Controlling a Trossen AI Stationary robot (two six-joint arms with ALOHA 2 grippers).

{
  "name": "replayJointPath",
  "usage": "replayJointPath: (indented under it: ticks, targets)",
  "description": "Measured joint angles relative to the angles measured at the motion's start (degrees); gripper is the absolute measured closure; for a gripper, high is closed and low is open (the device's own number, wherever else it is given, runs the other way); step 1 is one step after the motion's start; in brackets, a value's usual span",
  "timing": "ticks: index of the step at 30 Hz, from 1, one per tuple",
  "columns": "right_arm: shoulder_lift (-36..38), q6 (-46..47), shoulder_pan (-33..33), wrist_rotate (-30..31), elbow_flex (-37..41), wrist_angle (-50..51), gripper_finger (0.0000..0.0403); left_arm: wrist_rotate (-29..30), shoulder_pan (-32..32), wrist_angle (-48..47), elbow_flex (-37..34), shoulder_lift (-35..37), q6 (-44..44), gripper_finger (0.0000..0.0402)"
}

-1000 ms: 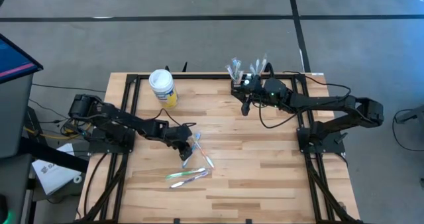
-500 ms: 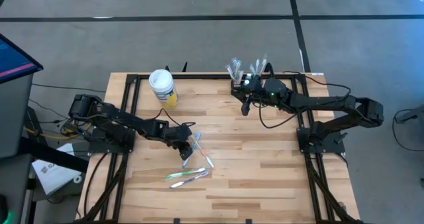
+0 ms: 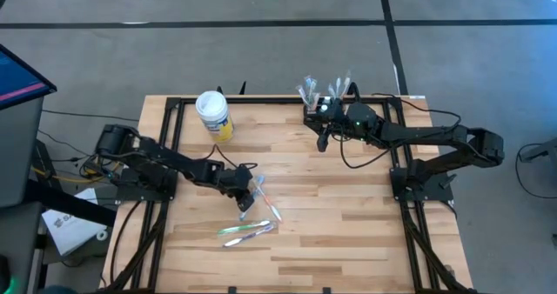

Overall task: Pick & Place toothbrushing station
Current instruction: Put the blue toothbrush into the black mesh organizer

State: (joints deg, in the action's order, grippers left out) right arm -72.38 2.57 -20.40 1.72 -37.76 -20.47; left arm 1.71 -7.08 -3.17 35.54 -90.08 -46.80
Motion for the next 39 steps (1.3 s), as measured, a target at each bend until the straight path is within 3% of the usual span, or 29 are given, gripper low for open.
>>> replayJointPath:
  ticks: [13,18,21,28,39]
  targets:
    - [0.0,0.0,0.0,0.0,0.0,0.2,0.0283,-0.6,-0.1,-0.3,1.8,-1.8,3.0,0.0307]
    - [0.0,0.0,0.0,0.0,0.0,0.3,0.0283,-0.1,-0.1,-0.8,1.8,-1.9,5.5,0.0383]
    - [0.0,0.0,0.0,0.0,0.0,0.3,0.0283,-0.1,-0.1,-0.8,1.8,-1.9,6.3,0.0397]
    - [0.0,0.0,0.0,0.0,0.0,0.9,0.0283,-1.1,-0.2,-2.3,1.8,1.4,7.6,0.0401]
    - [0.0,0.0,0.0,0.0,0.0,1.0,0.0283,3.0,-0.4,-6.7,1.8,9.5,9.5,0.0401]
